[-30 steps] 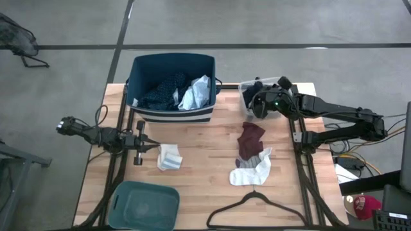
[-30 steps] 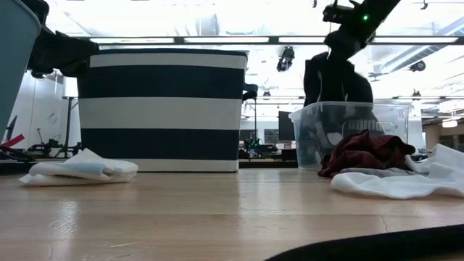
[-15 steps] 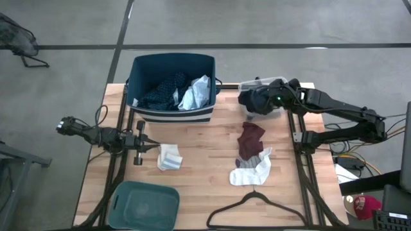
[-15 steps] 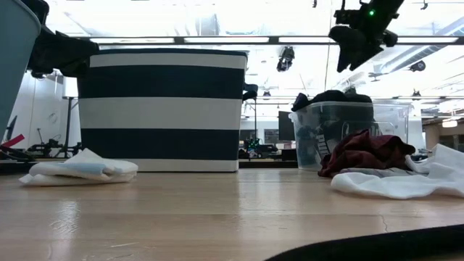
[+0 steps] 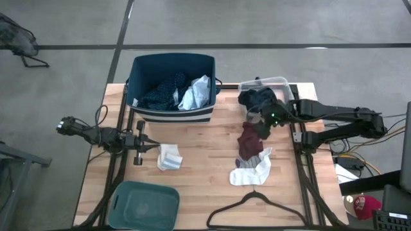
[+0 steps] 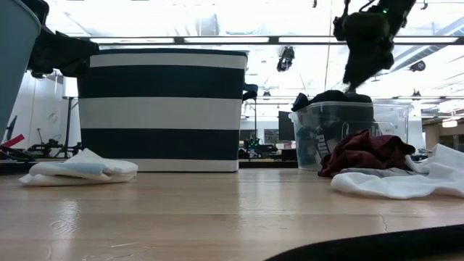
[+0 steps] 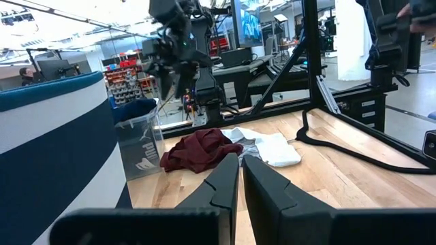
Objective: Pick & Place Cloths
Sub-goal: Put the red underwear into the transparent bin
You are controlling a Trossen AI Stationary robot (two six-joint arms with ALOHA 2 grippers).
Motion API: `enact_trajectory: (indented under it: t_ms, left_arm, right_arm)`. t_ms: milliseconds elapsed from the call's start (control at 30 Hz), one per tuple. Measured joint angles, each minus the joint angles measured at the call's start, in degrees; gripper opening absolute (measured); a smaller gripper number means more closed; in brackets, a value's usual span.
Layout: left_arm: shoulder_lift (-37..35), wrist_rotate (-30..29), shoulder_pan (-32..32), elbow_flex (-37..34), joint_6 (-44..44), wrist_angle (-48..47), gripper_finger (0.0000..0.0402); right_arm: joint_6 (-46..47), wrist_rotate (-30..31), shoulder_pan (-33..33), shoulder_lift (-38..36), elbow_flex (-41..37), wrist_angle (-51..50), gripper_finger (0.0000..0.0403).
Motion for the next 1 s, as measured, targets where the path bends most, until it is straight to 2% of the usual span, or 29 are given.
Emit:
enact_trajectory:
  t_ms: [233,533,833,1000]
  left_arm:
    - [0.02,0.0,0.0,0.0,0.0,0.0,0.003]
    - [0.0,-0.01,0.0,0.0,0.0,0.0,0.003]
    - [0.02,0.01,0.0,0.0,0.0,-0.13,0.003]
    - [0.02,0.01,0.0,0.0,0.0,-0.15,0.003]
  right_arm:
    - [8.94,-0.01,5.32,0.37,-6.01,0.94,0.0235]
    - [16.78,-1.46,10.85,1.84,-13.16,10.17,0.0278]
    - [19.16,0.1,11.11,11.52,-15.09,13.59,0.0319]
    - [18.46,-0.06,11.11,18.74,-14.56,17.63,0.0324]
